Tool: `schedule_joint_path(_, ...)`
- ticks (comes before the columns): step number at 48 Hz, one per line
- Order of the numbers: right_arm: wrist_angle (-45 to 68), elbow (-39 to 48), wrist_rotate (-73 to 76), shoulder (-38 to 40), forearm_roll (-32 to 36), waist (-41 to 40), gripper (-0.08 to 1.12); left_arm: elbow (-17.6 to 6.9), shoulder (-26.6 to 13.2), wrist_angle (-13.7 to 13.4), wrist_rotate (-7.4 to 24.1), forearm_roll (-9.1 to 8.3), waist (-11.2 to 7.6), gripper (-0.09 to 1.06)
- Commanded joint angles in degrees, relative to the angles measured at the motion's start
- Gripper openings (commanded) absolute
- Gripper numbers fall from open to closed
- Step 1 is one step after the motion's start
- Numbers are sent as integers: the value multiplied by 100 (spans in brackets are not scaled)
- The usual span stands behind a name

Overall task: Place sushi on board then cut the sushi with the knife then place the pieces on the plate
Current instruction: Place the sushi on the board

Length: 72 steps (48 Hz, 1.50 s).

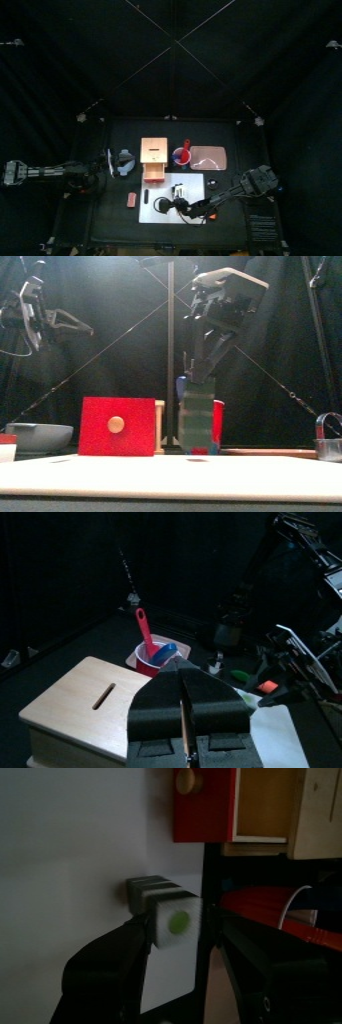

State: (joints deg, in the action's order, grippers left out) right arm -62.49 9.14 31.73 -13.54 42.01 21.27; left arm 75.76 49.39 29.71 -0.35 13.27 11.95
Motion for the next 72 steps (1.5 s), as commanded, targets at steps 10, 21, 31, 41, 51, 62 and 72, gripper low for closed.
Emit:
schedule_joint_path(10,413,105,18,316,-79,-176,82,-26,-18,26,0,-9,18,8)
schedule_joint_path(21,562,158,44,562,-149,-211,82,-18,-18,18,0,-9,18,8)
schedule_joint_path(31,729,606,896,1248,185,-475,82,18,-18,26,0,-9,18,8)
schedule_joint_path(41,2268,1582,1600,2145,-167,-1011,82,62,-18,18,9,-9,26,8)
schedule_joint_path(51,4799,2654,1582,2927,-1424,-1819,82,70,-18,18,9,-9,26,8)
schedule_joint_path(62,7005,3489,1635,3480,-1547,-2232,82,79,-18,18,9,-9,26,8)
schedule_joint_path(72,7374,3647,1582,3472,-1521,-2303,82,79,-18,18,0,-9,26,8)
